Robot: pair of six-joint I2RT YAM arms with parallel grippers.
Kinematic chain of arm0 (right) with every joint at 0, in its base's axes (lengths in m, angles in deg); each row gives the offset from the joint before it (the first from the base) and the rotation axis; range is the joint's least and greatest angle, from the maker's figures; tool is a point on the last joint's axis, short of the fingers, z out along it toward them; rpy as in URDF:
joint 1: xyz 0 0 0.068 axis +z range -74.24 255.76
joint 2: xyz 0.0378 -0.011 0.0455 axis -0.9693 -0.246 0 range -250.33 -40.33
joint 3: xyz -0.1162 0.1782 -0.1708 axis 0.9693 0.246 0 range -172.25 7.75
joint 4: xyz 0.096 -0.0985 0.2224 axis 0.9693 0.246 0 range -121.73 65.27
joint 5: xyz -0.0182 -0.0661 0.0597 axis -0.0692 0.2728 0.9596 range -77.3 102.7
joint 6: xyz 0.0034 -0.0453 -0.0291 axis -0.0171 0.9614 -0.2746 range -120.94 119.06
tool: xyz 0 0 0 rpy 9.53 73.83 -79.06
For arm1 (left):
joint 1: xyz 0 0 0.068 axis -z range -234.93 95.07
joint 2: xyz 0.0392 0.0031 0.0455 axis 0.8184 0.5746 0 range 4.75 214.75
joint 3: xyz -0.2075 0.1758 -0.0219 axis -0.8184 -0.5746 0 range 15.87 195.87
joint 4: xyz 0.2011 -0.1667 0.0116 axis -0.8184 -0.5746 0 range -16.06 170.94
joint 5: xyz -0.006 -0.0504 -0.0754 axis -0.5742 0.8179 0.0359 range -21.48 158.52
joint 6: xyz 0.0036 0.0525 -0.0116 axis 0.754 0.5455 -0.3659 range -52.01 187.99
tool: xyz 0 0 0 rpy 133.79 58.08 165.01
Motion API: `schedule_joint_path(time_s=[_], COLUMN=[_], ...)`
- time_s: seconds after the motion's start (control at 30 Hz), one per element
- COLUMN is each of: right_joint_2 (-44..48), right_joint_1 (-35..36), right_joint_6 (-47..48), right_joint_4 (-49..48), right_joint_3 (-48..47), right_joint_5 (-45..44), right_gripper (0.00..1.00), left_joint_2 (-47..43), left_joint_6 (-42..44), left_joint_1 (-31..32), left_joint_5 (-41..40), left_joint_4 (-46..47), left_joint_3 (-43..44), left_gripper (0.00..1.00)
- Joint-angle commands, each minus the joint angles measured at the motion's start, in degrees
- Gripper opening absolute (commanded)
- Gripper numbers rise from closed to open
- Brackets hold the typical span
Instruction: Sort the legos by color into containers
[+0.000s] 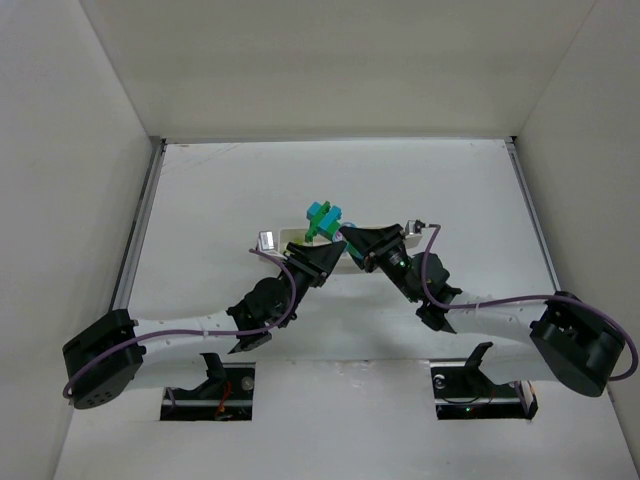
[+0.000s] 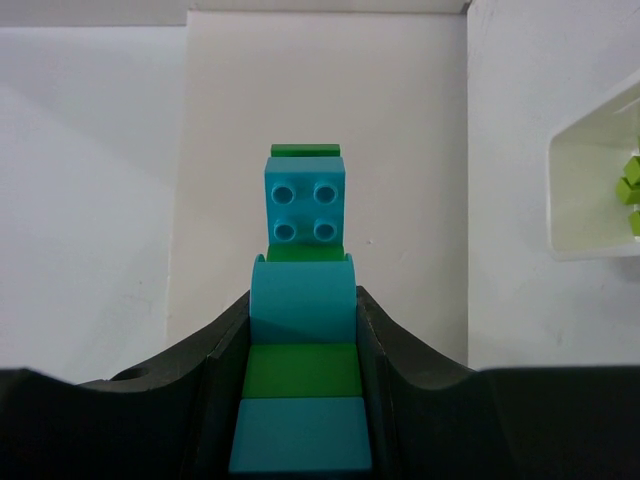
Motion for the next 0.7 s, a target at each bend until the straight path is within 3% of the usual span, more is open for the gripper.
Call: schedule_joint_path(time_s=[0.0,0.17,0.47,0.57,0.67], right_joint_2=[-0.5,-1.2,-1.0,-0.4,0.5], right_joint_1=[0.6,1.0,1.4,1.4,1.2], right_joint_6=[-1.6,-1.5,-1.1,-0.6,0.3], right_joint_4=[-5.6,-5.6,-5.6,-5.5,-5.1], right_joint_3=[0.5,0.3,0.8,1.3,1.9], right_joint_5=[0.4,0.7,0.7,0.5,0.6], right_gripper=[0.33,0.33,0.34,0.42,0.57], left_joint_2=[-0.8,-0.8,-1.1,-2.0,-3.2], left_joint_6=[0.4,0.4,-0.2,0.0,0.2], left_joint_1=[-0.7,-1.3,-2.3,-2.3,-2.3], left_joint_5=[0.2,0.2,1.4,1.4,1.5], left_joint_4=[4.1,3.9,4.1,4.1,3.8], left_joint_3=[2.3,2.2,1.5,1.0,0.5], left_gripper=[0.35,0.43,0.26,0.23,0.22])
